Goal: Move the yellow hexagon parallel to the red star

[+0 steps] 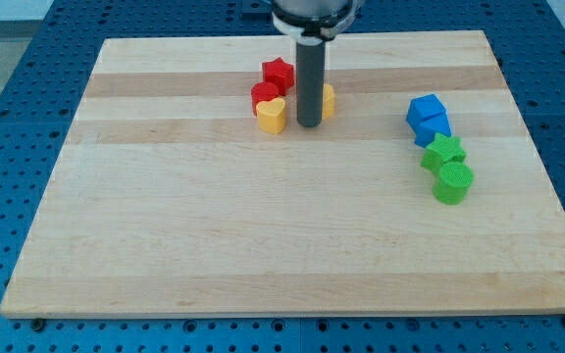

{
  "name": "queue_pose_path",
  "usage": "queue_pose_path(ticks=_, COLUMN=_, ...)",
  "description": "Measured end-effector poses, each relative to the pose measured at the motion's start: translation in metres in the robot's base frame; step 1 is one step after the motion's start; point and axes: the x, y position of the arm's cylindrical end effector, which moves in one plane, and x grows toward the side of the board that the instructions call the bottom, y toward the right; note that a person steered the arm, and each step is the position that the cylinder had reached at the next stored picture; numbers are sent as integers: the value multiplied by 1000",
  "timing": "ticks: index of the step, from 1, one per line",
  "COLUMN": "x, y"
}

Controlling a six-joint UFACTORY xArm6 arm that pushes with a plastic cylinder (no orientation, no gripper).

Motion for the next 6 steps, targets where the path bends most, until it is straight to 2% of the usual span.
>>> queue_pose_path(ticks=2, x=-37, y=29)
queue_pose_path(ticks=3, x=-15, y=68)
queue_pose_path(ticks=4, x=-27, y=94)
queue_pose_path(ticks=6, x=-78, y=53)
